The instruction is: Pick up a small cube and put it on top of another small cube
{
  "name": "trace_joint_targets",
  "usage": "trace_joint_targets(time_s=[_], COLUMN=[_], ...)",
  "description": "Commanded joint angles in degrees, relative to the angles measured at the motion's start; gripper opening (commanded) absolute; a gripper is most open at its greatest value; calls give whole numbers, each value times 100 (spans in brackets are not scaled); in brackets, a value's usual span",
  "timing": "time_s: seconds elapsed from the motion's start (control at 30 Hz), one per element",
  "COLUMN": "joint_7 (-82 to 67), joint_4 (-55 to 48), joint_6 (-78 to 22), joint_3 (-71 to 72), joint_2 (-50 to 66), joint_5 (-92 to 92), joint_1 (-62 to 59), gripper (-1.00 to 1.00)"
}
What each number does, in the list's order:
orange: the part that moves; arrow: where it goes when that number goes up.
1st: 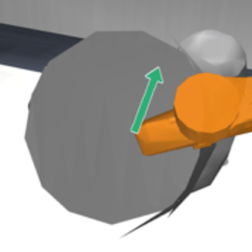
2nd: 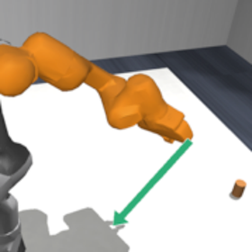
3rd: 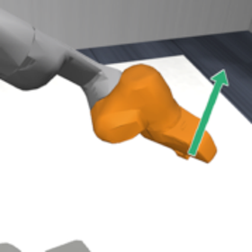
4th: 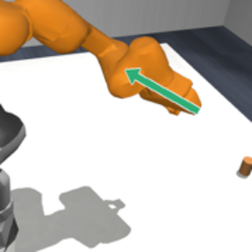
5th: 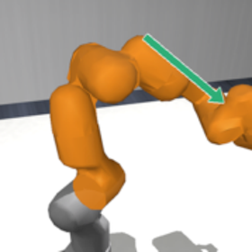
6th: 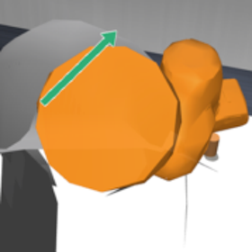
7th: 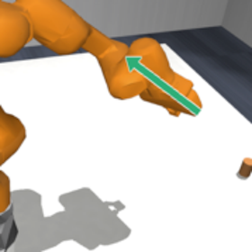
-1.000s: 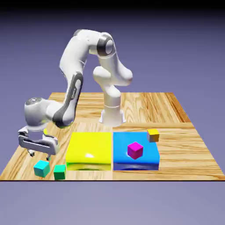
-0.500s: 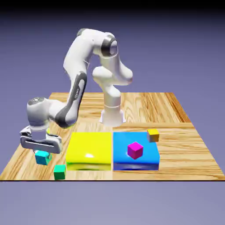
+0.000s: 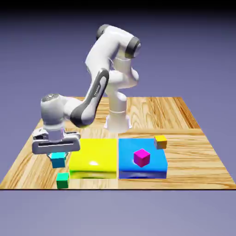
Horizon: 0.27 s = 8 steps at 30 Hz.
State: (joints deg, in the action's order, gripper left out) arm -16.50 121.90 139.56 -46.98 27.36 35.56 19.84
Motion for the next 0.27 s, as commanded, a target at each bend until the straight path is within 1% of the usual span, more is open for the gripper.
trace_joint_targets(time_s=[0.0, 0.1, 0.13, 0.17, 0.23], joint_7=[-135, -555, -565, -565, -425], joint_4=[-52, -210, -214, -214, -161], joint_6=[135, 521, 531, 531, 402], joint_3=[200, 799, 813, 813, 614], joint_2=[207, 830, 845, 845, 637], joint_5=[210, 860, 876, 876, 659], joint_1=[-153, -612, -624, -624, -471], gripper=[-100, -100, -100, 100, 100])
